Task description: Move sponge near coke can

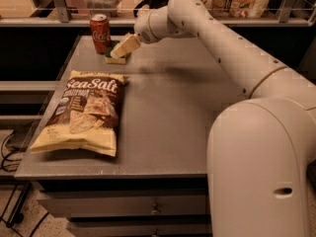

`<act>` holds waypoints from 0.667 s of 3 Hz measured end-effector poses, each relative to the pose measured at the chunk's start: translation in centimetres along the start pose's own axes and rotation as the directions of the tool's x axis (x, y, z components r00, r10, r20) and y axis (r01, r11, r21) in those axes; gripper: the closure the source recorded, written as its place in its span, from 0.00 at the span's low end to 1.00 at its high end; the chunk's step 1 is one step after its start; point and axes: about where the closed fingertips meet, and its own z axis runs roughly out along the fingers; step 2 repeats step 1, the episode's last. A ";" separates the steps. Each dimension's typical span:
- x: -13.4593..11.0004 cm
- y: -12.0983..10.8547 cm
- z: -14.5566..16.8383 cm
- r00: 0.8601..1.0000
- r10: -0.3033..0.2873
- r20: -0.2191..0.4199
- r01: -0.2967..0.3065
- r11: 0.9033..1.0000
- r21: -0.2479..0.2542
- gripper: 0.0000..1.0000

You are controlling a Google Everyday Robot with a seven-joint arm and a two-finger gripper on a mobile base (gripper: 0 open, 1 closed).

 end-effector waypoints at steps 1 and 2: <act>0.0 0.0 0.1 1.000 0.000 0.002 0.000 1.000 0.004 0.00; 0.0 0.0 0.1 1.000 0.000 0.002 0.000 1.000 0.004 0.00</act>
Offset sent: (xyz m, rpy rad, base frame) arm 0.0000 0.0000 0.0000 0.0000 0.0000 0.0000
